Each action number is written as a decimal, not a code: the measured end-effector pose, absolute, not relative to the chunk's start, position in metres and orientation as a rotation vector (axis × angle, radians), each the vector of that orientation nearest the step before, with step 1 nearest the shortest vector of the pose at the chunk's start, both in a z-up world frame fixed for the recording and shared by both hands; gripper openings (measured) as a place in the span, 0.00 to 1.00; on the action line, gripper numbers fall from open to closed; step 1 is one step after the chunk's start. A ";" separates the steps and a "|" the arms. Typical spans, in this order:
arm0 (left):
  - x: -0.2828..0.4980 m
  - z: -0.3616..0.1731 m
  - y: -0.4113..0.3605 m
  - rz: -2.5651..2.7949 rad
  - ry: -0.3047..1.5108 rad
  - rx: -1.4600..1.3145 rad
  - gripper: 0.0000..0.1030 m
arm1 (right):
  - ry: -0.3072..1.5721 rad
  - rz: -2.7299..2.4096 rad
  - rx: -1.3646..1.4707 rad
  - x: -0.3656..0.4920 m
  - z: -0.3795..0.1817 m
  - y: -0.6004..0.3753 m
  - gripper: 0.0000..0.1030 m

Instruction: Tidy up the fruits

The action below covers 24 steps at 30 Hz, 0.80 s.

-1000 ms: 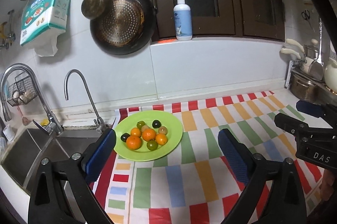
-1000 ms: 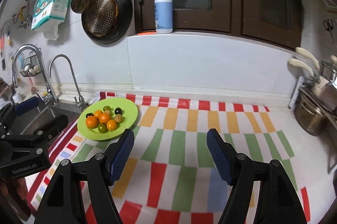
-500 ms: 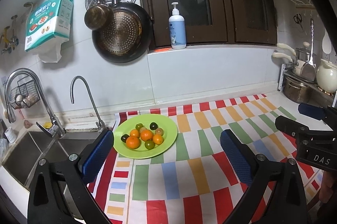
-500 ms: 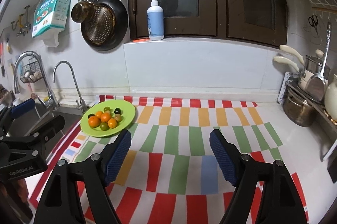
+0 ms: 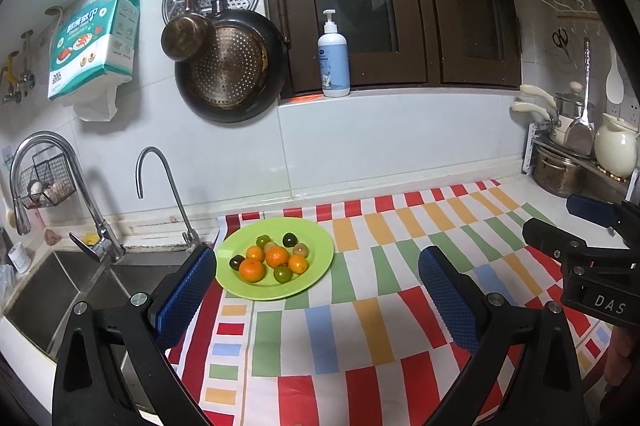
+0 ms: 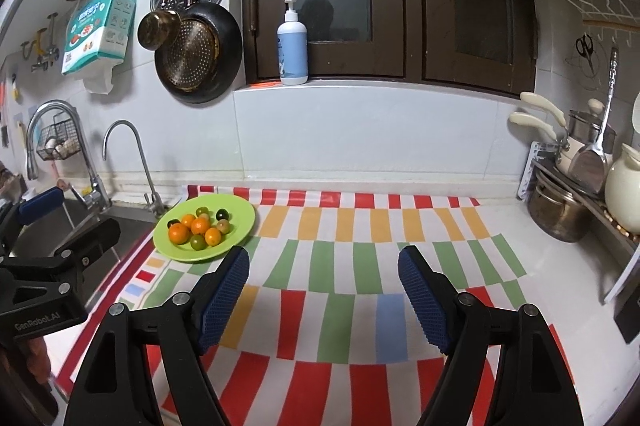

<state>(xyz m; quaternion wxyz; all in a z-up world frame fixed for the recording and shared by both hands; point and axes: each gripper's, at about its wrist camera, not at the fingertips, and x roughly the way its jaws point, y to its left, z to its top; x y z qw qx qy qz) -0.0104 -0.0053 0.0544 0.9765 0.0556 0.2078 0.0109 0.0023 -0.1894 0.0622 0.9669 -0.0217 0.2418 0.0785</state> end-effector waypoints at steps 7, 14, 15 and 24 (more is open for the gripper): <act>-0.012 0.055 -0.005 0.021 0.411 0.115 1.00 | 0.488 0.155 -0.043 0.002 0.063 -0.190 0.75; -0.012 0.054 -0.005 0.008 0.415 0.111 1.00 | 0.489 0.153 -0.044 0.000 0.062 -0.191 0.75; -0.012 0.054 -0.004 0.011 0.412 0.112 1.00 | 0.490 0.153 -0.046 0.000 0.062 -0.190 0.75; -0.013 0.055 -0.003 0.006 0.401 0.114 1.00 | 0.487 0.157 -0.049 -0.001 0.063 -0.191 0.75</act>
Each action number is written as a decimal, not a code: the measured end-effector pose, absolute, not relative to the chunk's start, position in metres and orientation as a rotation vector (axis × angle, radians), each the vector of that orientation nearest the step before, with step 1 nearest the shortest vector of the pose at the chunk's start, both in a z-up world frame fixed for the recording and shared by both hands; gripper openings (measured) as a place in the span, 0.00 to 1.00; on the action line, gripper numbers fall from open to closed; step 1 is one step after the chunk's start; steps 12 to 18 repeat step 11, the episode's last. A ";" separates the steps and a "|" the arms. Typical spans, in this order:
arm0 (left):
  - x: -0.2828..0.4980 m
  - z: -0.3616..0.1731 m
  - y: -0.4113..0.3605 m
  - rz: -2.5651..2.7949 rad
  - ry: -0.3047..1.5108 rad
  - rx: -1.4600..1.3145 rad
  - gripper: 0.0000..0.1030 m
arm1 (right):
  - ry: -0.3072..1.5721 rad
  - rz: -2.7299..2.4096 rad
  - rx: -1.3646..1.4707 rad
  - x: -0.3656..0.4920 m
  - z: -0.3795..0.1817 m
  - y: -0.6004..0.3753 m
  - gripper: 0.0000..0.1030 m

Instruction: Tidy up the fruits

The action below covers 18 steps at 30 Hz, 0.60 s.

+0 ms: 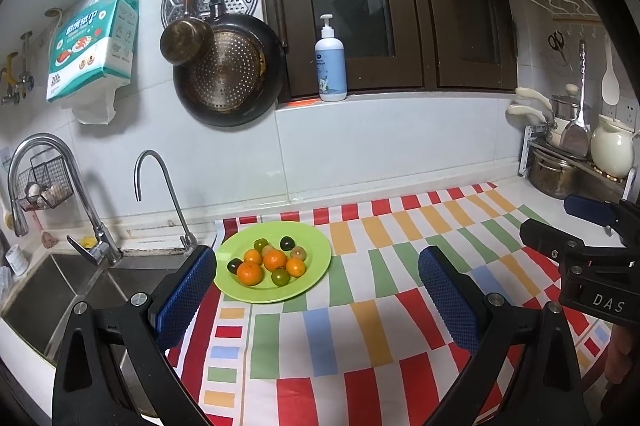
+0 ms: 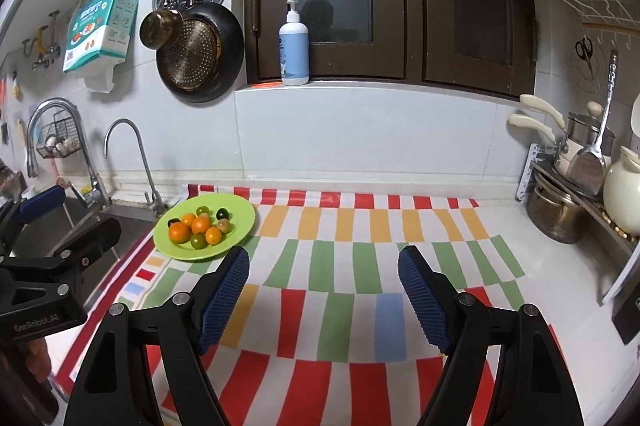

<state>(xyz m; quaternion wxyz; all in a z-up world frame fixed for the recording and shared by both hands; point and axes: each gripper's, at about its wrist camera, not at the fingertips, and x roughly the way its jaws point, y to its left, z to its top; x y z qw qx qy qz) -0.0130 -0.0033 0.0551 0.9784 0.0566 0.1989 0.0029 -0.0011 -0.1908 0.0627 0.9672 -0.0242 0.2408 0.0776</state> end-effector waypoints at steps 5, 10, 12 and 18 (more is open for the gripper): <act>-0.013 0.055 -0.004 0.003 0.400 0.113 1.00 | 0.490 0.158 -0.049 -0.001 0.063 -0.191 0.75; -0.014 0.054 -0.004 0.002 0.402 0.113 1.00 | 0.489 0.158 -0.050 -0.001 0.063 -0.191 0.75; -0.014 0.054 -0.004 0.002 0.403 0.112 1.00 | 0.489 0.158 -0.050 -0.001 0.063 -0.191 0.75; -0.014 0.054 -0.004 0.002 0.403 0.112 1.00 | 0.489 0.158 -0.050 -0.001 0.063 -0.191 0.75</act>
